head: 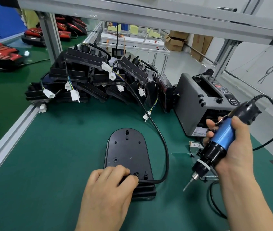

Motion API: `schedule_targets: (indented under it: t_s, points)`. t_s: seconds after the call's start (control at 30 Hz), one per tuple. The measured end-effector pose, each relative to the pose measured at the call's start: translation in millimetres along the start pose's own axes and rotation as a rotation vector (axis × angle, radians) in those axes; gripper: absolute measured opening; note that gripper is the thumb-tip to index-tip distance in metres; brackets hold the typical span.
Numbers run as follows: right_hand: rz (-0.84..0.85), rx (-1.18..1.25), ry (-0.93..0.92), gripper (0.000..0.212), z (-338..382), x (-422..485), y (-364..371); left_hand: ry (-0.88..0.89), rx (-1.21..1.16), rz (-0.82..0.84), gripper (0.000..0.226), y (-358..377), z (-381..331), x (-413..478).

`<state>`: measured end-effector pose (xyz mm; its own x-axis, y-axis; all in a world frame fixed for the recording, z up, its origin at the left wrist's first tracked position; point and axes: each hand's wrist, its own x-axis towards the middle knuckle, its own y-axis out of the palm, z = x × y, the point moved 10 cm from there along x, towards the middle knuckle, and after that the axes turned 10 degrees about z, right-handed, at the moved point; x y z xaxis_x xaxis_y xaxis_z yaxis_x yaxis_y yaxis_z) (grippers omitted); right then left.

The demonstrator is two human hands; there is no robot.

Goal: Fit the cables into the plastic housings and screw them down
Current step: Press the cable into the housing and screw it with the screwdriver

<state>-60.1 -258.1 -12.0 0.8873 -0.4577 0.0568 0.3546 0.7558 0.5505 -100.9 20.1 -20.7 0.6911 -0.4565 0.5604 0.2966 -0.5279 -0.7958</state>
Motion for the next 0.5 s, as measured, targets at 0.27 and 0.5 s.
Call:
schedule_targets:
  t_s: [0.27, 0.5]
  points:
    - [0.204, 0.069, -0.091, 0.024, -6, -15, 89, 0.0, -0.003, 0.003, 0.024, 0, 0, 0]
    - [0.29, 0.001, -0.174, 0.029, -7, -19, 128, -0.011, 0.008, 0.02, 0.022, 0, 1, 0]
